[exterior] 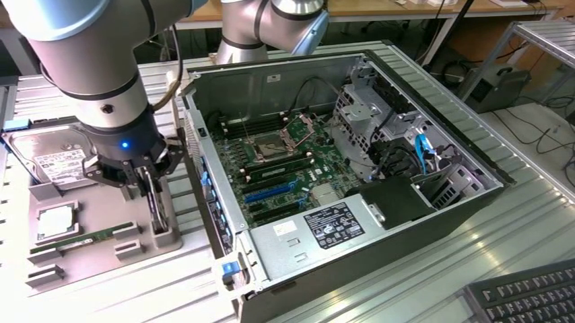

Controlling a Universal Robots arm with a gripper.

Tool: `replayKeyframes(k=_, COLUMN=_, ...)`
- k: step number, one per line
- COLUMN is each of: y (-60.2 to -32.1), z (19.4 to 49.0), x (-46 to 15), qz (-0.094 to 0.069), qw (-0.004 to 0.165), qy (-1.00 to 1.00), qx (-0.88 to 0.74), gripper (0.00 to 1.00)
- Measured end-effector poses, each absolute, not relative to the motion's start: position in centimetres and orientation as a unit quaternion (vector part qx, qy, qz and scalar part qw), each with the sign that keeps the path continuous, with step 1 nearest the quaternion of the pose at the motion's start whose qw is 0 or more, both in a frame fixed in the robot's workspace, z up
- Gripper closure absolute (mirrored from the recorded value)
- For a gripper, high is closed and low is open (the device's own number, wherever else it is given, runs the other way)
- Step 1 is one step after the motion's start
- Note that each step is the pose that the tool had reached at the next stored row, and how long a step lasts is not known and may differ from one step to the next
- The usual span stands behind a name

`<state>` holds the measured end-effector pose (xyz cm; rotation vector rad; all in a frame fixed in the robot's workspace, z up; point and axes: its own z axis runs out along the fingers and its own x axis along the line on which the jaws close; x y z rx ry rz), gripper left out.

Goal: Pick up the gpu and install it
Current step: 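Pick up the gpu and move the gpu toward the slot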

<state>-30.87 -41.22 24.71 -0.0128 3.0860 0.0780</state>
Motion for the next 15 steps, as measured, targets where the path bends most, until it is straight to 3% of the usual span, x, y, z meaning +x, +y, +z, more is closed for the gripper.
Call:
replayKeyframes(k=9, y=-41.2, z=26.5, x=-30.9, qz=0.029, qw=0.023, qy=0.999, qx=-0.009, gripper=0.74)
replayKeyframes(k=15, y=-41.2, z=30.0, x=-30.7, qz=0.032, qw=0.015, qy=0.999, qx=-0.01, gripper=0.74)
